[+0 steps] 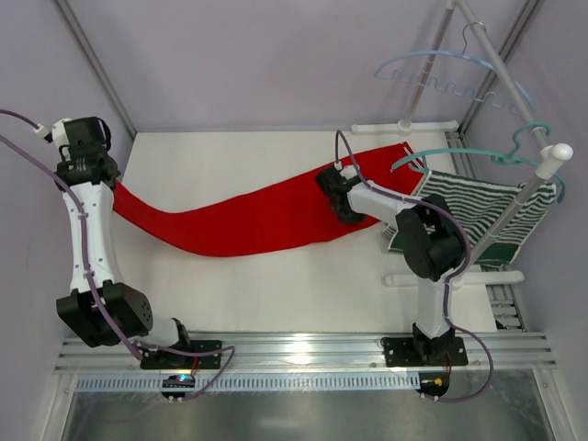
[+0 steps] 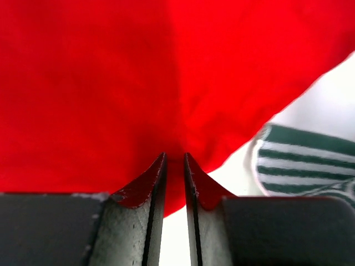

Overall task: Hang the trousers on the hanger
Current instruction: Fold the trousers

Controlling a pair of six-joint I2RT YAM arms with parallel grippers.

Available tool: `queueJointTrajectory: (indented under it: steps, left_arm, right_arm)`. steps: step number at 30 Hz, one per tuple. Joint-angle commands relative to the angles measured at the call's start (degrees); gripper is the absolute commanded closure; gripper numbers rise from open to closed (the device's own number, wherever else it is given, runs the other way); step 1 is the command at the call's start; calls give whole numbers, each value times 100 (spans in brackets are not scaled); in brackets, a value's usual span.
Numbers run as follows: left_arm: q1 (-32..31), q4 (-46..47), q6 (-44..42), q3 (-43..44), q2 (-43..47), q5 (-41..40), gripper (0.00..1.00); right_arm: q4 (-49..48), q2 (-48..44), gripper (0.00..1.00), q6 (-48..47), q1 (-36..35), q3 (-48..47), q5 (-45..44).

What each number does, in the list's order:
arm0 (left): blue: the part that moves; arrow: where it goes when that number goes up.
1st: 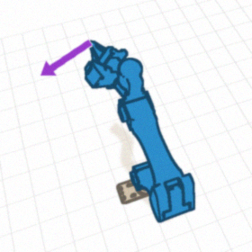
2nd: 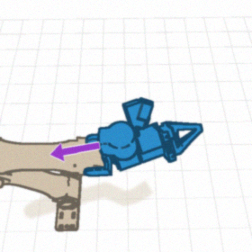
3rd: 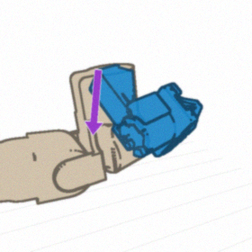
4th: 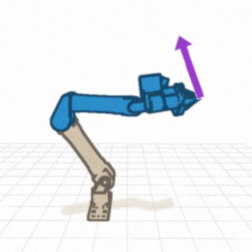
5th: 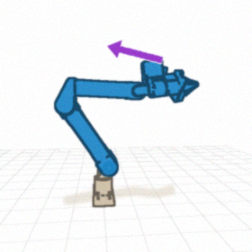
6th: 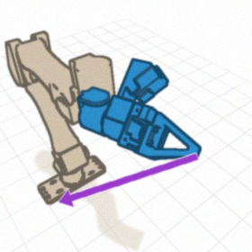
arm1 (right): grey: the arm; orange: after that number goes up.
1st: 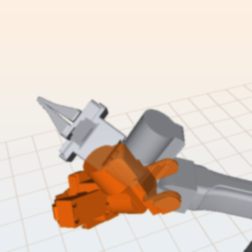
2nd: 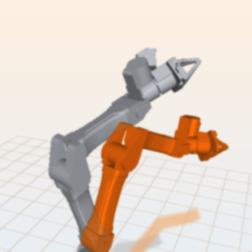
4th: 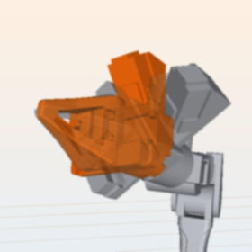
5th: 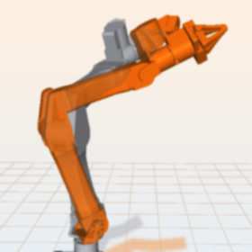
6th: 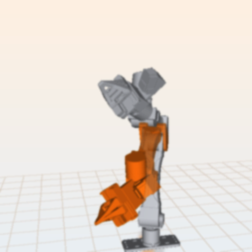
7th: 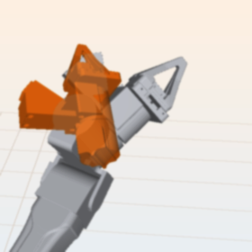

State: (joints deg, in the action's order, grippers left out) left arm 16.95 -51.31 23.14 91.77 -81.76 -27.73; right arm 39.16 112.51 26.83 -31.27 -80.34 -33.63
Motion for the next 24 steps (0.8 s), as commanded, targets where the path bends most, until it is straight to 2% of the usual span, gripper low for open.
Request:
queueJointTrajectory:
  steps: [1,4,9,14,18,24]
  left_arm:
    - [28,148,-151,350,-7,-242,100]
    - [28,113,-143,465,-68,-164,100]
    - [28,244,-116,562,-69,434,100]
    - [-25,271,-213,535,-60,857,100]
    - [-87,323,-266,561,-16,1005,100]
    - [-710,648,-371,702,28,1769,100]
  right_arm:
    - [-189,70,79,50,-2,228,40]
    - [-347,-237,79,68,-37,510,225]
    - [-93,-642,79,-37,-29,379,155]
    - [-153,-722,79,-38,-2,395,260]
    - [-461,-695,79,85,-20,903,593]
    - [-602,-695,79,94,-11,1090,814]
